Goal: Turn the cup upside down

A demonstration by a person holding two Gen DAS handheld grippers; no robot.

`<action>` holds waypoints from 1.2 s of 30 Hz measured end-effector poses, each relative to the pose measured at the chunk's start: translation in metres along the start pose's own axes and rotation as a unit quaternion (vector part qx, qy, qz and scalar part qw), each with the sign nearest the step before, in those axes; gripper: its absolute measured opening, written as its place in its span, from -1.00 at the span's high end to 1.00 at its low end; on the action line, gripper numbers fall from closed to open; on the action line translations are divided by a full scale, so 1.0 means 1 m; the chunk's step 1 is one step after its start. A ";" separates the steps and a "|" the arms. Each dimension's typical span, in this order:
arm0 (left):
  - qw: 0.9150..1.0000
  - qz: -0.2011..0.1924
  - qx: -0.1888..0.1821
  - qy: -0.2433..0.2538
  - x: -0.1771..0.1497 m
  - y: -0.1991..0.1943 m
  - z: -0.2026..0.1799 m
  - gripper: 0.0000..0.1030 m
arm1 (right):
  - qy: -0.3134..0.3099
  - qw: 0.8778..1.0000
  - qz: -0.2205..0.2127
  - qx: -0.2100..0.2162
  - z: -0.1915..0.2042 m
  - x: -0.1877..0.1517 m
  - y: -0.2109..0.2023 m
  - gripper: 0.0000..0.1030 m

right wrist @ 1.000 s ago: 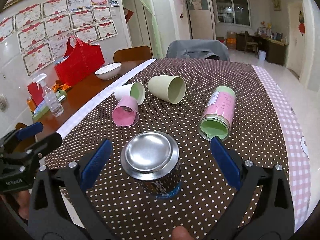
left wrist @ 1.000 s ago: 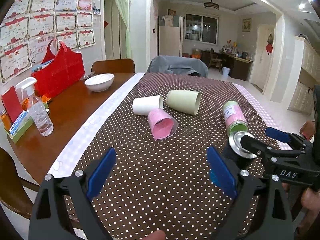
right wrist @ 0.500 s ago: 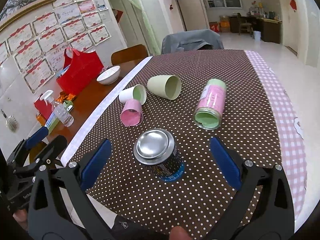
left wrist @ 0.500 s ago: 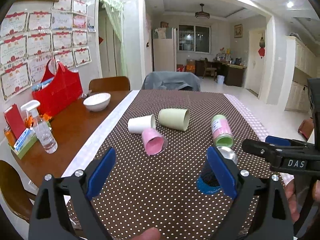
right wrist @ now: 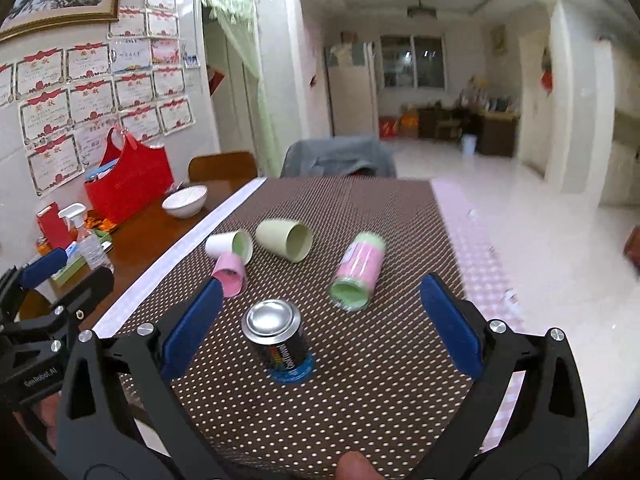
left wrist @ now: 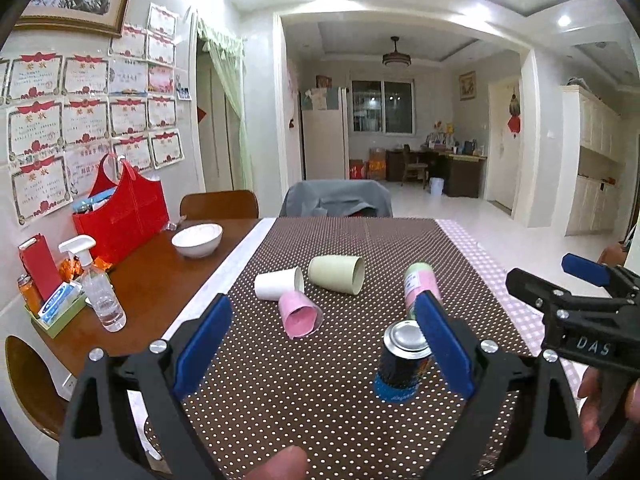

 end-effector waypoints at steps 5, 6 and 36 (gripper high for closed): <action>1.000 -0.023 -0.002 -0.004 0.001 -0.021 -0.003 -0.77 | -0.010 0.999 -0.037 -0.015 0.007 -0.001 -0.023 -0.88; 1.000 -0.026 -0.003 -0.005 0.001 -0.024 -0.003 -0.77 | -0.010 0.999 -0.042 -0.018 0.008 -0.002 -0.026 -0.88; 0.998 -0.060 0.032 -0.019 -0.007 -0.049 0.002 -0.77 | -0.004 0.998 -0.064 -0.022 0.014 -0.009 -0.043 -0.88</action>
Point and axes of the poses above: each gripper's, at about its wrist camera, not at the fingertips, and y roughly the way its jaws point, z to its left, x to its top, the point moved 1 cm from there along y, roughly the way its jaws point, and after that the axes turned 7 degrees about y, right-handed, at the moved point
